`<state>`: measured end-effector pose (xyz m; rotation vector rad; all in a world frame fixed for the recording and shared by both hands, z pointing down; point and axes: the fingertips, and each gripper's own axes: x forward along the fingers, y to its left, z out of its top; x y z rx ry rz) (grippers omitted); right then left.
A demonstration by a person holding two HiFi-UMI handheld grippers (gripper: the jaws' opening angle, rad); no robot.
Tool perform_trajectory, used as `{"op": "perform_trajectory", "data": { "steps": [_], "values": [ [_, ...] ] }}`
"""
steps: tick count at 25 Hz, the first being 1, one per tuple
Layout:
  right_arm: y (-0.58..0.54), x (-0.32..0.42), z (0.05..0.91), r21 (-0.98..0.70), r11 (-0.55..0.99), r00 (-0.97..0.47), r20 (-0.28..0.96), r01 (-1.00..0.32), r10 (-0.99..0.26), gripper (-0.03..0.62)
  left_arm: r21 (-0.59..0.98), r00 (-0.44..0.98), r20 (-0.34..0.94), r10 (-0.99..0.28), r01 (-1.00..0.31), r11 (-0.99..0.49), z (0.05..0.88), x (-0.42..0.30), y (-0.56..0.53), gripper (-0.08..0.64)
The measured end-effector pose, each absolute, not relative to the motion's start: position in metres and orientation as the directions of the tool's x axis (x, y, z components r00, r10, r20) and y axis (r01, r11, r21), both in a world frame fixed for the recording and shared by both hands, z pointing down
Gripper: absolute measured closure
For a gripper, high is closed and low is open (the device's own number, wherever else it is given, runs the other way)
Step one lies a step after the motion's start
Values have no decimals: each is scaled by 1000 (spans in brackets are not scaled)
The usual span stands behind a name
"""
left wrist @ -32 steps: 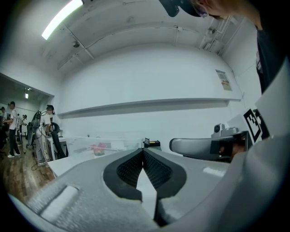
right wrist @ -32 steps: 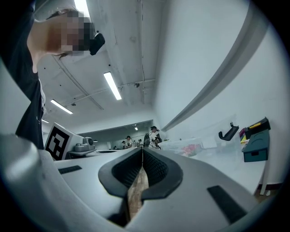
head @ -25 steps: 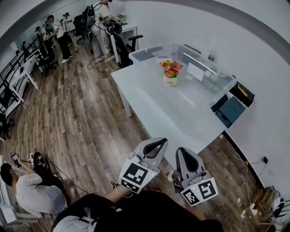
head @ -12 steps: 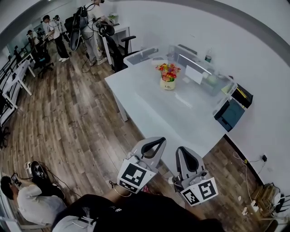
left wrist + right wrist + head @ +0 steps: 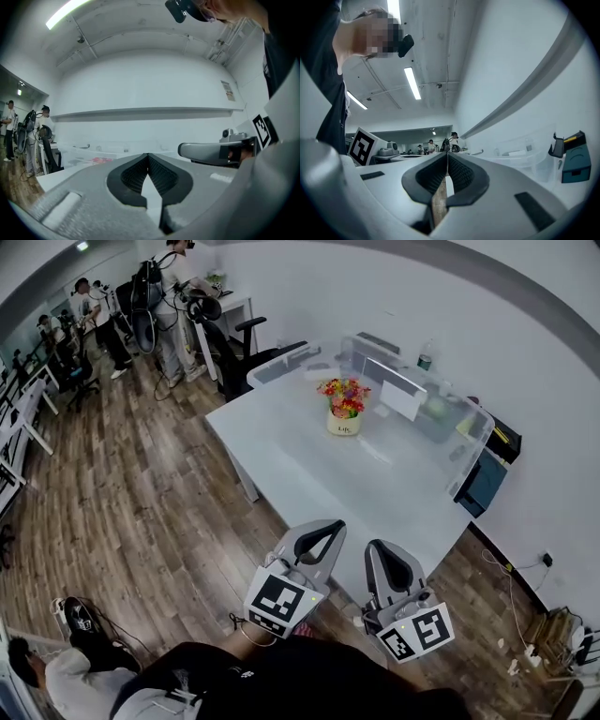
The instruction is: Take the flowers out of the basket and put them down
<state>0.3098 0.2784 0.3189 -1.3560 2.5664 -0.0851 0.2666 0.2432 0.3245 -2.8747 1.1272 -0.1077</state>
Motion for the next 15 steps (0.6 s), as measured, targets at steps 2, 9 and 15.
{"op": "perform_trajectory", "data": {
  "steps": [2, 9, 15],
  "values": [
    [271, 305, 316, -148, 560, -532, -188, -816, -825, 580, -74, 739, 35, -673, -669, -739, 323, 262, 235, 554],
    [239, 285, 310, -103, 533, -512, -179, -840, -840, 580, -76, 753, 27, -657, -654, -753, 322, 244, 202, 554],
    [212, 267, 305, -68, 514, -498, -168, -855, -851, 580, -77, 767, 19, -642, -639, -766, 317, 229, 177, 554]
  ]
}}
